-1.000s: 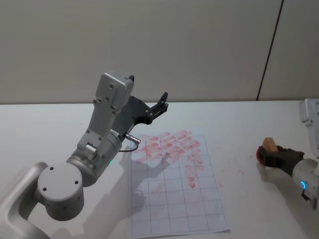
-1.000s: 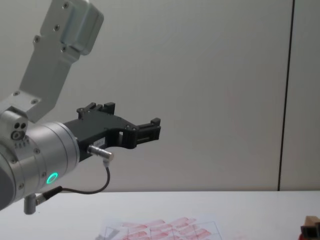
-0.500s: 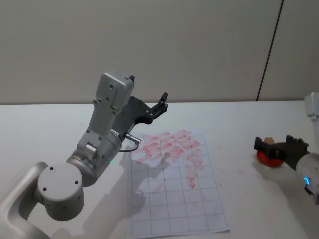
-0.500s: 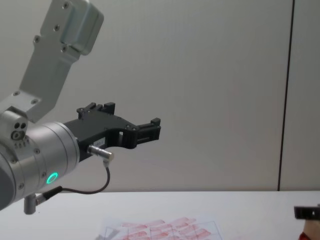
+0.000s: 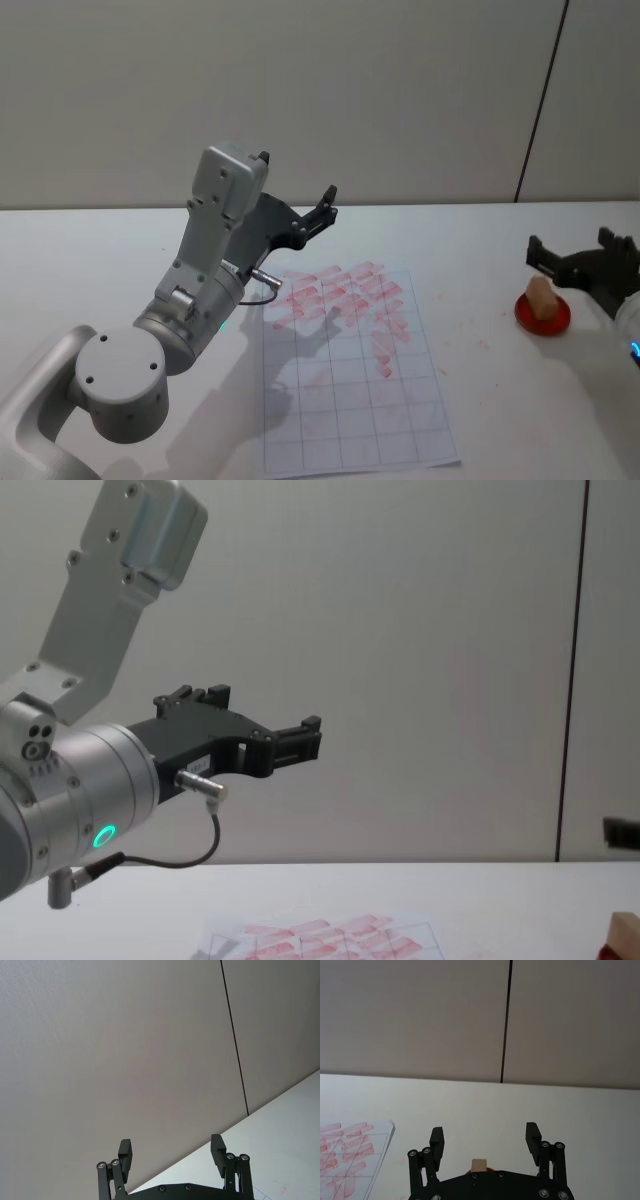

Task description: Use the one hand to pick up the stamp and affix it onto the A4 paper.

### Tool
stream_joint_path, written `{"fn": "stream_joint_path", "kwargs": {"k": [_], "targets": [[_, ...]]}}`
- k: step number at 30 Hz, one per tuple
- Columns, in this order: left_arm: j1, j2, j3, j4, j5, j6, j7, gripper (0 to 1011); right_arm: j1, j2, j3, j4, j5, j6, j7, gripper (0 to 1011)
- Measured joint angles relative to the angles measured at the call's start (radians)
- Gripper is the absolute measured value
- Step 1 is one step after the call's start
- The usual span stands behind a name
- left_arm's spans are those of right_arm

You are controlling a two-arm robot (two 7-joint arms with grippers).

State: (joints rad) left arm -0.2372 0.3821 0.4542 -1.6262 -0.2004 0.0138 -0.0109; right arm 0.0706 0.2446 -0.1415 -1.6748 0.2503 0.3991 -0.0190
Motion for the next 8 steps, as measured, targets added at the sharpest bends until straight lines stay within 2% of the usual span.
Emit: {"fn": "stream_joint_path", "kwargs": {"k": [8], "targets": [[0.0, 0.0, 0.0, 0.0, 0.0, 0.0, 0.0, 1001, -0.023, 0.023, 0.011, -0.036, -0.034, -0.1, 0.014, 1001]]}}
